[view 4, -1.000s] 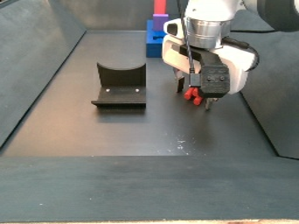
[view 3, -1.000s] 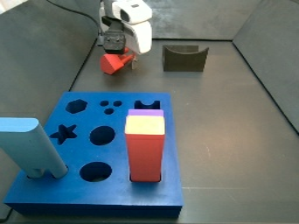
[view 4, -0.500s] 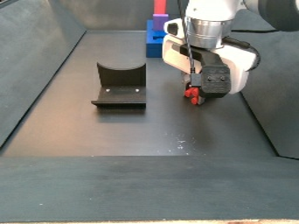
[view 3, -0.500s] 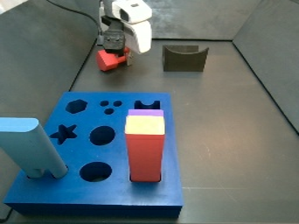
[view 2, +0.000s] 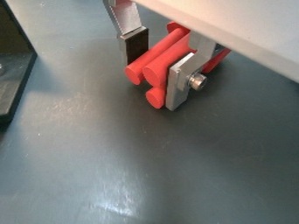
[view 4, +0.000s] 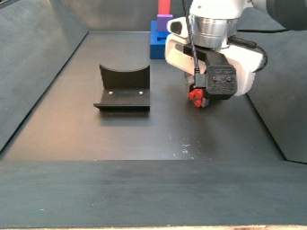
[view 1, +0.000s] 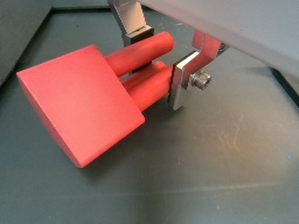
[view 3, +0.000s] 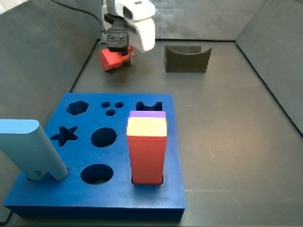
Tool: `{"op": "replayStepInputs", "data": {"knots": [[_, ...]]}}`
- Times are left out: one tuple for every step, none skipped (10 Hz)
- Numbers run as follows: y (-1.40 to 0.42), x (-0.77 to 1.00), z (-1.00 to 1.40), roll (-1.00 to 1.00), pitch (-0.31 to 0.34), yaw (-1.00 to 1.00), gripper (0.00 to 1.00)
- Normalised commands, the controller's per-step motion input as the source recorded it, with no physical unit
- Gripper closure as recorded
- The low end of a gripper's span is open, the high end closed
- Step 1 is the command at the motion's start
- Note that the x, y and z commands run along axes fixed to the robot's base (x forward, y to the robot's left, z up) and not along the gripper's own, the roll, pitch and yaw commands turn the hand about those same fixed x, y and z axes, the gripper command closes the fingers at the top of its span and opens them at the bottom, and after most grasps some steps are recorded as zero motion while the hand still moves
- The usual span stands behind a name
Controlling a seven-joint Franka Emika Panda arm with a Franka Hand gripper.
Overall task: Pick up the 3 prong object. Move up. Place the 3 prong object on the fixture. Regrasp the 3 prong object. Move to above the board. Insert the 3 prong object.
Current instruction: Pick up the 3 prong object, then move up, then place the 3 prong object on the fixture.
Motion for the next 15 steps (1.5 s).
{"op": "replayStepInputs", "data": {"knots": [[0.00, 0.00, 0.00, 0.00, 0.000, 0.00, 1.00], [0.00, 0.00, 0.00, 0.00, 0.000, 0.00, 1.00], [0.00, 0.00, 0.00, 0.00, 0.000, 0.00, 1.00], [0.00, 0.00, 0.83, 0.00, 0.000, 0.00, 1.00], [-0.03, 0.03, 0.81, 0.00, 0.003, 0.00, 1.00], [-0.03, 0.02, 0.74, -0.01, 0.019, 0.00, 1.00], [-0.02, 0.01, 0.58, -0.01, 0.047, 0.00, 1.00], [-0.01, 0.00, 0.40, -0.02, 0.056, 0.00, 1.00], [-0.01, -0.01, 0.26, -0.02, 0.051, 0.00, 1.00], [0.00, 0.00, 1.00, 0.00, 0.000, 0.00, 1.00], [0.00, 0.01, 1.00, 0.00, 0.002, 0.00, 1.00], [0.00, 0.00, 1.00, -0.01, 0.021, 0.00, 1.00], [0.00, -0.01, 1.00, -0.01, 0.033, -0.01, 1.00], [0.00, -0.01, 1.00, -0.02, 0.036, -0.01, 1.00], [0.00, -0.02, 1.00, -0.03, 0.037, -0.01, 1.00]]}}
